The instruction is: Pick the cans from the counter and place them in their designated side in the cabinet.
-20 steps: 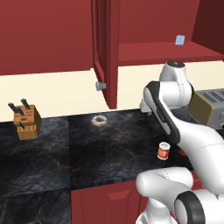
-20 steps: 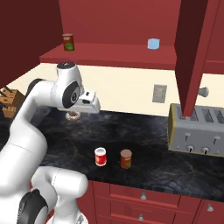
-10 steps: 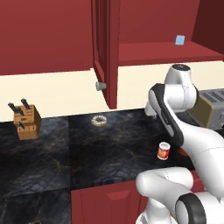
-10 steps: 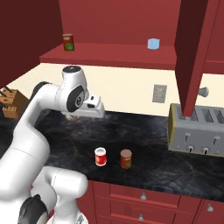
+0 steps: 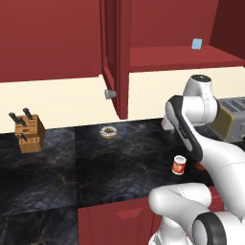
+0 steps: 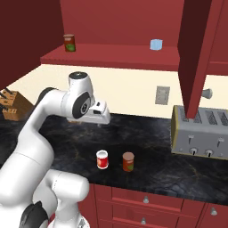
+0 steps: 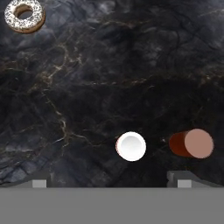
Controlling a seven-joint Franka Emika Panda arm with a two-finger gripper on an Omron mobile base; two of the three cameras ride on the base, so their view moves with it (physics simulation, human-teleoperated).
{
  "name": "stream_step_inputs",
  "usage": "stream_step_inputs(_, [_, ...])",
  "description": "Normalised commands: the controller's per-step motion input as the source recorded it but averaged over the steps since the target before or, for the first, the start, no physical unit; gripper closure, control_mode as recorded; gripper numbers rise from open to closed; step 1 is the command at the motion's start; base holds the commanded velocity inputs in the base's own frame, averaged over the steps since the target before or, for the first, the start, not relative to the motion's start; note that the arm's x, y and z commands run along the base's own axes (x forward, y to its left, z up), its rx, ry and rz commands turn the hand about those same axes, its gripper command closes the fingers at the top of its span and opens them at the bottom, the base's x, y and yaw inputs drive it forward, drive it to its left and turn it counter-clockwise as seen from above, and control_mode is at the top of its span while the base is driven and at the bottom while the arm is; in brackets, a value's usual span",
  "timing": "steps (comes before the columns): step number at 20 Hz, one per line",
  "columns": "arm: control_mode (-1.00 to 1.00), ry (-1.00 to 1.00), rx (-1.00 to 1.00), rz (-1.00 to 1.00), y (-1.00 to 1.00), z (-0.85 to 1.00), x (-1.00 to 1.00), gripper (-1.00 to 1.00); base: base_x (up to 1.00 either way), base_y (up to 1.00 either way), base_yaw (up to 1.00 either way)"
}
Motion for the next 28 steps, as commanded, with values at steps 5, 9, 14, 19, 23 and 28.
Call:
stream_step_inputs(5, [-1.00,0.00,0.00,0.00,-0.17,-0.21,0.00,-1.00,0.00,0.00,0.00])
stream_step_inputs(9, [-1.00,0.00,0.00,0.00,-0.13,-0.21,0.00,-1.00,0.00,0.00,0.00])
stream_step_inputs(14, [-1.00,0.00,0.00,0.00,-0.11,-0.21,0.00,-1.00,0.00,0.00,0.00])
stream_step_inputs(19, [-1.00,0.00,0.00,0.00,-0.06,-0.20,-0.01,-1.00,0.00,0.00,0.00])
stream_step_inputs(23, [-1.00,0.01,0.00,0.00,-0.06,-0.22,0.00,-1.00,0.00,0.00,0.00])
stream_step_inputs(28, [-1.00,0.00,0.00,0.00,-0.05,-0.19,0.00,-1.00,0.00,0.00,0.00])
